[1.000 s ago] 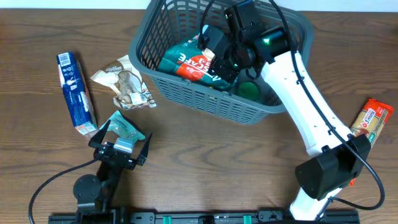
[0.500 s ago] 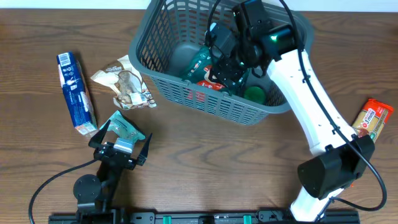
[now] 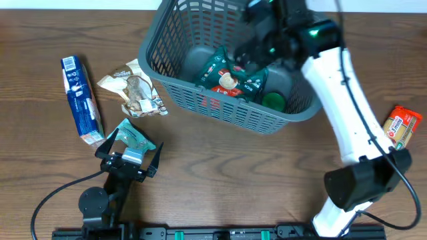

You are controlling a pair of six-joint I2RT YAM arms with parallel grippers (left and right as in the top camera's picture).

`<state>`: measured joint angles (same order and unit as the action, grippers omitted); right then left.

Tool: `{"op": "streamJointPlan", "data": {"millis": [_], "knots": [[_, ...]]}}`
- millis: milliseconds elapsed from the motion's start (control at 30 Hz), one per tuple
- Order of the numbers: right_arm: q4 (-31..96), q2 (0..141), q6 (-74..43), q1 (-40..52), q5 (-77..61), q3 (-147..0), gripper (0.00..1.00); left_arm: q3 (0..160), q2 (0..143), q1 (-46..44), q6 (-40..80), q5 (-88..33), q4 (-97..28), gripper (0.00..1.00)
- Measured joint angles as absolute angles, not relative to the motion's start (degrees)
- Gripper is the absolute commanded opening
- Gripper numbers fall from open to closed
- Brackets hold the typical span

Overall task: Pack container
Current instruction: 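Lower the pouch into the basket and open the right gripper, then move the right gripper right over the spaghetti package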

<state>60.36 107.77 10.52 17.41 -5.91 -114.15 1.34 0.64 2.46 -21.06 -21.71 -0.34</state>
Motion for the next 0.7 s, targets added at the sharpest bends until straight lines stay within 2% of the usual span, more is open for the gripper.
{"op": "streamJointPlan", "data": {"millis": [300,500,700], "knots": [[80.7,100.3,-11.3,7.3,22.3,-122.9,0.99,1.3,0.6,2.5,-21.1,-21.7,-0.3,0.99],[91.5,98.8,-23.6,-3.2,27.6,-123.2,0.99,1.3,0.6,2.5,-21.1,-21.7,-0.3,0.99],[93.1,99.4,-28.3,-14.8,25.9,-122.1,0.99,1.3,0.6,2.5,-21.1,-21.7,-0.3,0.99]]}}
